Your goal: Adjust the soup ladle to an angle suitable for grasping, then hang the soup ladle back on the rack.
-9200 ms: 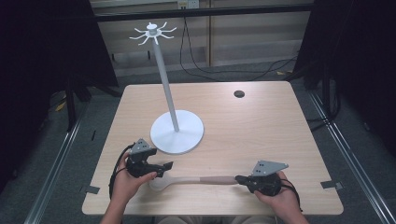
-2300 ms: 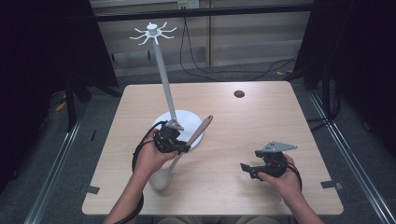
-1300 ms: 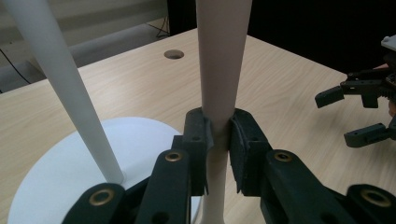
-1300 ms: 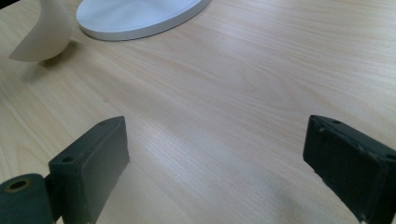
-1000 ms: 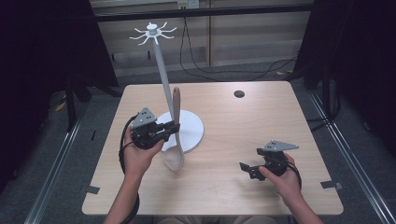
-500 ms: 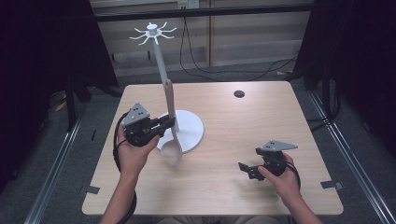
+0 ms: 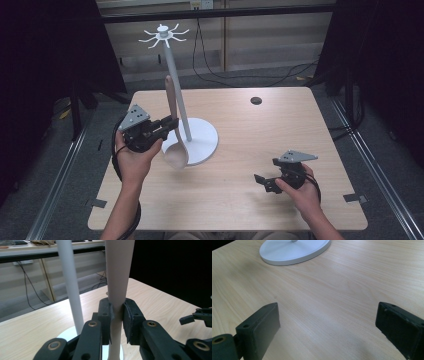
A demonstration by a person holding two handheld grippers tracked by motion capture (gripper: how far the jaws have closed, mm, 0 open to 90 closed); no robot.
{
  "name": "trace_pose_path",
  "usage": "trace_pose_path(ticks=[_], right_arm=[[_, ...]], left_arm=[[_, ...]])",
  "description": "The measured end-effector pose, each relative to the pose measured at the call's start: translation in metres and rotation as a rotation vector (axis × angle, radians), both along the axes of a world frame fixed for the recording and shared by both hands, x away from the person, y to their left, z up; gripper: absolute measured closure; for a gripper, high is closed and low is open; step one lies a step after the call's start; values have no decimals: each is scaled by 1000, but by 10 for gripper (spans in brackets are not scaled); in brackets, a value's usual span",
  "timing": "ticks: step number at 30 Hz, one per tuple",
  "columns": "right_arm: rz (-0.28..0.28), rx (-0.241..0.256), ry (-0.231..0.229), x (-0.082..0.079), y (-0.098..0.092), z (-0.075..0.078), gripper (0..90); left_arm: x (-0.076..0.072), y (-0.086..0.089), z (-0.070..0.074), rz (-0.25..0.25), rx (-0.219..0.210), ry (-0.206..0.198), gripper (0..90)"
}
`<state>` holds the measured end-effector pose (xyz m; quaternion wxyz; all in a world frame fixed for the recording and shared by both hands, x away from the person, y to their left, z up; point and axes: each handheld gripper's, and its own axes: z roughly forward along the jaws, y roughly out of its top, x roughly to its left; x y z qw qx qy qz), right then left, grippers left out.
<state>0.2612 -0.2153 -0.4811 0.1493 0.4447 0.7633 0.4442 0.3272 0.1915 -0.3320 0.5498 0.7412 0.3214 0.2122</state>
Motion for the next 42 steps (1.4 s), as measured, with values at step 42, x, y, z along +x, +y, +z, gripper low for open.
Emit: trace_pose_path(ticks=[42], right_arm=[[11, 6, -3, -1, 1, 1, 50]], left_arm=[[4, 21, 35, 102, -60, -51, 776]])
